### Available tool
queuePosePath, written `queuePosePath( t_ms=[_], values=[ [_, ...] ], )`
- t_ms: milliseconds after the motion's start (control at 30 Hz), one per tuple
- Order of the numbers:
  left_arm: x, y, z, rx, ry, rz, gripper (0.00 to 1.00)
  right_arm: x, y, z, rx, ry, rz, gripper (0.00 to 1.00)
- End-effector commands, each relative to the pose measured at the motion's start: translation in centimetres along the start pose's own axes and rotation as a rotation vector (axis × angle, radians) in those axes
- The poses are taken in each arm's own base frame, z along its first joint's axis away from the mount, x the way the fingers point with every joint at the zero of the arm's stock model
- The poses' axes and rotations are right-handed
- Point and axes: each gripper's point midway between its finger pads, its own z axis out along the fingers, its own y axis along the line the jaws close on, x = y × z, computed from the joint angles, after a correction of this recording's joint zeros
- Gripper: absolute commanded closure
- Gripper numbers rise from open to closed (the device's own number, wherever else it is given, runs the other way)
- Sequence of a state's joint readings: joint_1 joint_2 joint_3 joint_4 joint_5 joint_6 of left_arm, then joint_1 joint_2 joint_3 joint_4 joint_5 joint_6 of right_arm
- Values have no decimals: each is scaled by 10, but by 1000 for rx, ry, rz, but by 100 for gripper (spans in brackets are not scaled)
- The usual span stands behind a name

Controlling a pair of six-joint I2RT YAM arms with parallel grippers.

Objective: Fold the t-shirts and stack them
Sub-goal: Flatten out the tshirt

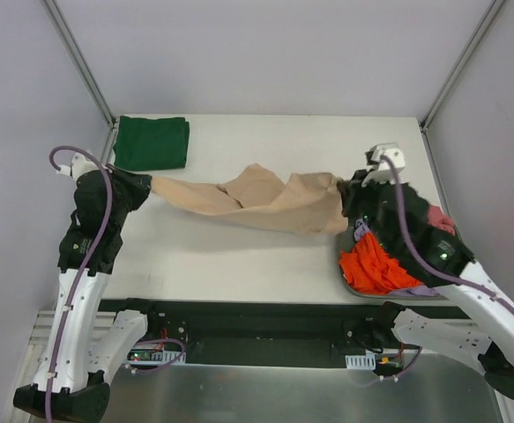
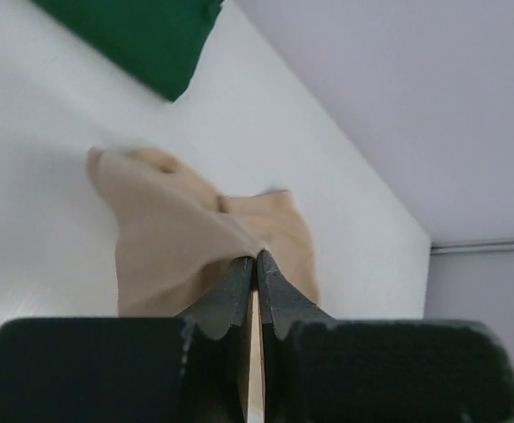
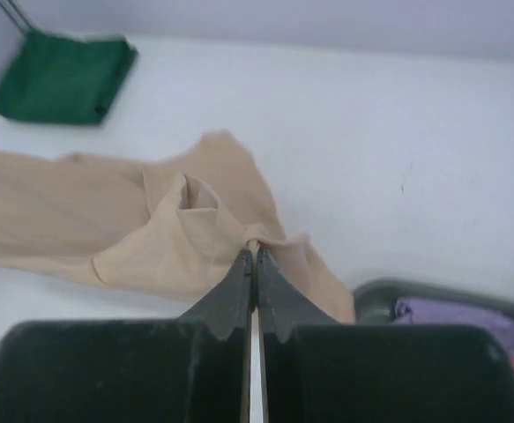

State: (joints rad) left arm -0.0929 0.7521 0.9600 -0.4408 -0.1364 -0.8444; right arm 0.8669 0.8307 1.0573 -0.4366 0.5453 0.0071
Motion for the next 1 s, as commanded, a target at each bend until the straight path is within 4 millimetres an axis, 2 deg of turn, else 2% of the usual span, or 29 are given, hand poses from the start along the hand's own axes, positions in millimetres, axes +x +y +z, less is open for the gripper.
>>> queuePosePath(
  t_ms=[0,33,67,167,233,333,433,533,633,700,800,867,967],
  values=[
    [-59,-65,-48,193,-143,19,100,-136,9,-57,-137,-328,3,100],
    [-71,-79,-63,240,-173,21,100,-154,13,-71,-183,-358,0,100],
    [-82,-92,-77,283,-198,25,100,-180,19,-92,-249,-412,1,100],
    [-113,-128,-124,411,-280,49,100,-232,31,-136,-378,-526,-7,100],
    [-134,-149,-159,493,-345,77,100,-261,35,-160,-435,-582,-10,100],
    [-155,-167,-201,575,-424,112,100,-295,37,-201,-523,-670,-16,100],
    [-173,-178,-244,645,-510,121,100,-319,38,-232,-588,-753,0,100],
    [-179,-186,-274,711,-546,131,100,-333,31,-261,-626,-850,32,99],
    [-183,-196,-295,768,-562,152,100,-336,30,-285,-692,-910,27,100],
    [-188,-200,-300,775,-576,148,100,-336,30,-287,-695,-921,24,100],
    [-192,-207,-295,777,-571,153,100,-340,32,-269,-642,-905,9,100],
    [-193,-212,-281,759,-552,155,100,-345,25,-242,-524,-879,20,100],
    [-195,-211,-236,665,-525,160,100,-346,19,-195,-347,-820,-4,100]
  ],
)
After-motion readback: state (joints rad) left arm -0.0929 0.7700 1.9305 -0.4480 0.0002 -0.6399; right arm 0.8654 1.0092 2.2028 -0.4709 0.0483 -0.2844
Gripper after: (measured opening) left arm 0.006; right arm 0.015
